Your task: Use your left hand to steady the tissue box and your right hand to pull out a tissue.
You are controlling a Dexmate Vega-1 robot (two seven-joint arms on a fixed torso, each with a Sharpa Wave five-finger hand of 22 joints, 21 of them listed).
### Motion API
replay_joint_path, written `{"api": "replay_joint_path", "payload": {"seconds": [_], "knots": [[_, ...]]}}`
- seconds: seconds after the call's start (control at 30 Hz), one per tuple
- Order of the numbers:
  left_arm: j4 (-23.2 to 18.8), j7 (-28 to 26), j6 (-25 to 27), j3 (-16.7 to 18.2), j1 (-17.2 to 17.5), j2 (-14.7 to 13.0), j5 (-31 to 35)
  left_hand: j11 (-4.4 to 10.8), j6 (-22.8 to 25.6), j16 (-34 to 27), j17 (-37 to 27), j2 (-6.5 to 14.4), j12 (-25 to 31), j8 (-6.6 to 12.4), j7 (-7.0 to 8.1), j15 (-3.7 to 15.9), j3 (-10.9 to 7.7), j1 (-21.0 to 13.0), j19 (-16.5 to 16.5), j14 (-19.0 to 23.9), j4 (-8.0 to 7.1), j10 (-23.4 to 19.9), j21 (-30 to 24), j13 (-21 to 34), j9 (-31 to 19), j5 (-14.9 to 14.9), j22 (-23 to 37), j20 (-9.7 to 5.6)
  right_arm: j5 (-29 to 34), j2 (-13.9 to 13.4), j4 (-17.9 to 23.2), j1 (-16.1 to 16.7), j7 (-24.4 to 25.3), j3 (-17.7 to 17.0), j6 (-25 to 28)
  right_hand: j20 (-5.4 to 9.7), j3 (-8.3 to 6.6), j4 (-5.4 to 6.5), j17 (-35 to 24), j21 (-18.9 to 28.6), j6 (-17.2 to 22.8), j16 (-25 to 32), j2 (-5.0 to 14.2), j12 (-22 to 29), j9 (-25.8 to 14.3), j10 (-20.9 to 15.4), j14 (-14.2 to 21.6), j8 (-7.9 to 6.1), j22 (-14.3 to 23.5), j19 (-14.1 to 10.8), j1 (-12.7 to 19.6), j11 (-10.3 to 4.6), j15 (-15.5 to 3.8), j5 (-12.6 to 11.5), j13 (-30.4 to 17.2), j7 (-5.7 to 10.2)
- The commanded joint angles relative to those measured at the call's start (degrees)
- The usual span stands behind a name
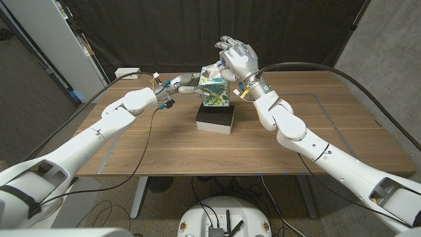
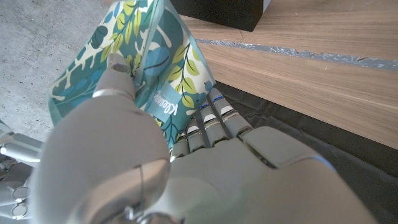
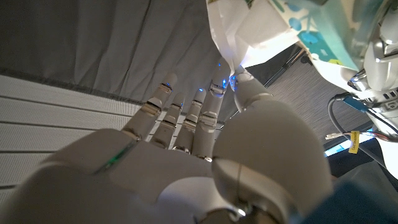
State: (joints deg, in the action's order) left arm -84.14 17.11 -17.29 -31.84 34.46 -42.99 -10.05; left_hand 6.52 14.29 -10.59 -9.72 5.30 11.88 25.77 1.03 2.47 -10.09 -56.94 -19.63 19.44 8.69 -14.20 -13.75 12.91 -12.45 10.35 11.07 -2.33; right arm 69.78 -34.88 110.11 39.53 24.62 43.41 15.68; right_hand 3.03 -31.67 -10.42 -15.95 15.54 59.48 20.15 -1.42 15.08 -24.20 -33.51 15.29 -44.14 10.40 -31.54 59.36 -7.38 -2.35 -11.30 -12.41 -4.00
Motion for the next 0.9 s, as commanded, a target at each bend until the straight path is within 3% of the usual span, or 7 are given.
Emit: {"api": "replay_joint_path", "payload": {"seconds": [0.03, 0.43, 0.9], "knots": [[0.54, 0.50, -0.84, -0.03, -0.01, 0.17, -0.25, -0.13, 0.37, 0.00, -0.16, 0.53, -0.03, 0.02, -0.09, 5.83, -0.37, -0.10, 0.36, -0.24, 0.02, 0.13, 0.13, 0.11, -0.02, 0.32, 0.18, -0.74, 4.12, 1.20, -3.05, -0.95, 6.93, 1.00, 1.90, 0.71, -0.55, 0.27, -0.10, 0.17, 0.50, -0.16, -0.84, -0.11, 0.03, -0.53, 0.71, -0.48, 0.04, -0.61, 0.23, -0.65, -7.55, -0.57, -0.21, 0.23], [0.59, 0.65, -0.70, -0.17, -0.16, 0.27, -0.12, -0.05, 0.39, 0.03, -0.14, 0.55, -0.02, -0.02, -0.08, 5.85, -0.44, -0.07, 0.39, -0.31, 0.08, 0.14, 0.14, 0.11, -0.03, 0.32, 0.18, -0.74, 5.36, 2.48, -6.07, -2.93, 12.47, 1.81, 3.85, 1.31, -1.00, 0.58, -0.20, 0.16, 0.71, -0.35, -1.21, -0.39, 0.47, -0.96, 0.86, -0.53, 0.07, -1.00, 0.16, -1.05, -7.87, -0.62, -0.17, 0.52], [0.73, 0.67, -0.47, -0.36, -0.45, 0.52, 0.04, -0.02, 0.36, 0.06, -0.11, 0.55, -0.02, -0.09, -0.11, 5.83, -0.53, -0.01, 0.40, -0.36, 0.14, 0.16, 0.13, 0.12, -0.04, 0.31, 0.19, -0.77, 4.99, 2.87, -7.79, -5.32, 14.05, 2.48, 4.76, 1.57, -1.44, 0.84, -0.34, 0.05, 0.89, -0.58, -1.54, -0.85, 0.84, -1.00, 0.98, -0.62, 0.11, -1.12, -0.15, -1.23, -8.06, -0.59, -0.13, 1.03]]}}
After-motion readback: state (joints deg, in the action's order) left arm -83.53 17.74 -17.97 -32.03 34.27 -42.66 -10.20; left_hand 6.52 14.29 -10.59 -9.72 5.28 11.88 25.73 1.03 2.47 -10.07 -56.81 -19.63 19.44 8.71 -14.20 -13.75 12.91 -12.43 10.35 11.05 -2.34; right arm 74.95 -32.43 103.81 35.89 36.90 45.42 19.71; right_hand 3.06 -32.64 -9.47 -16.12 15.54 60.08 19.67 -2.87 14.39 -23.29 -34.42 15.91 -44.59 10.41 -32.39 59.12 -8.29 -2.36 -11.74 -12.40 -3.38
